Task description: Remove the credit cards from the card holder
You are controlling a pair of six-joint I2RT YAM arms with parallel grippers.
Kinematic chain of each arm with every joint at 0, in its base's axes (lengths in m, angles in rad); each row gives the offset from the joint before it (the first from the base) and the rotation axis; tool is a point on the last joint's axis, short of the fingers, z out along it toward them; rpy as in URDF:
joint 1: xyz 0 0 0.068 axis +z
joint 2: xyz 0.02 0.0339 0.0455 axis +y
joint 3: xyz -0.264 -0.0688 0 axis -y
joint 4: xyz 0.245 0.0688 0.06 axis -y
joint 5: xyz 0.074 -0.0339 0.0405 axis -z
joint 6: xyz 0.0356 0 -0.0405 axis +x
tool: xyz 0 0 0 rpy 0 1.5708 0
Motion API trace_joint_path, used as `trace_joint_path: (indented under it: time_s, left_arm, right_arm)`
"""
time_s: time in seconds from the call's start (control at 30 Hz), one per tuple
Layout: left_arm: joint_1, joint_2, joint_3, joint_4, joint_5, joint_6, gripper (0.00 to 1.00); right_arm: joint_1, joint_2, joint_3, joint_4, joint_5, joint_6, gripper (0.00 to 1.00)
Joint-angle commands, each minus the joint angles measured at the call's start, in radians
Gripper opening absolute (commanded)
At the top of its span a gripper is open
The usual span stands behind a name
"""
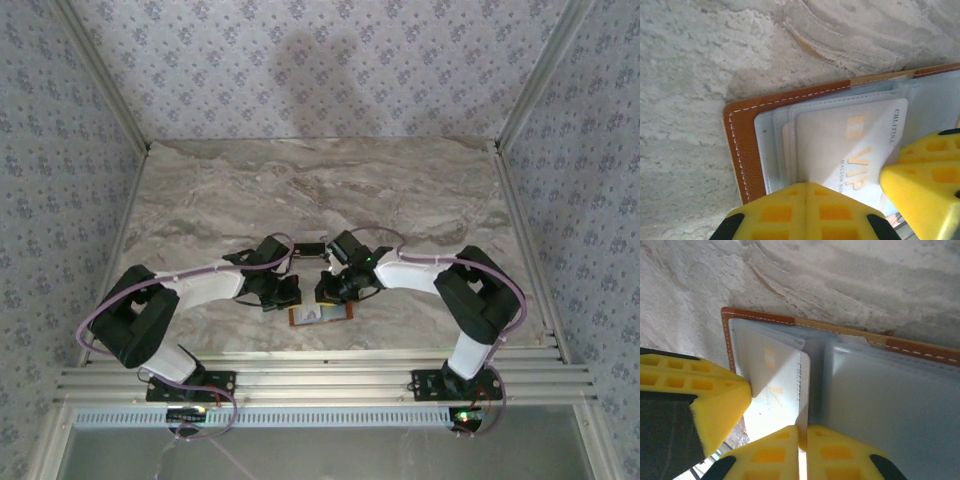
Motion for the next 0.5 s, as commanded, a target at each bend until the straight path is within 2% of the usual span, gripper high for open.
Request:
trace_joint_path:
  time_s: [0.0, 0.47]
  left_arm:
    - [-0.010, 0.033, -0.011, -0.057, -0.039, 0.017, 0.00]
    - [-0.009, 0.020, -0.012, -0.066, -0.046, 0.015, 0.00]
  right_arm:
    - [-0.009, -0.028, -0.013, -0.010, -0.009, 0.006, 0.10]
    - [-0.031, -0.038, -0.041, -0.002, -0.010, 0.006, 0.13]
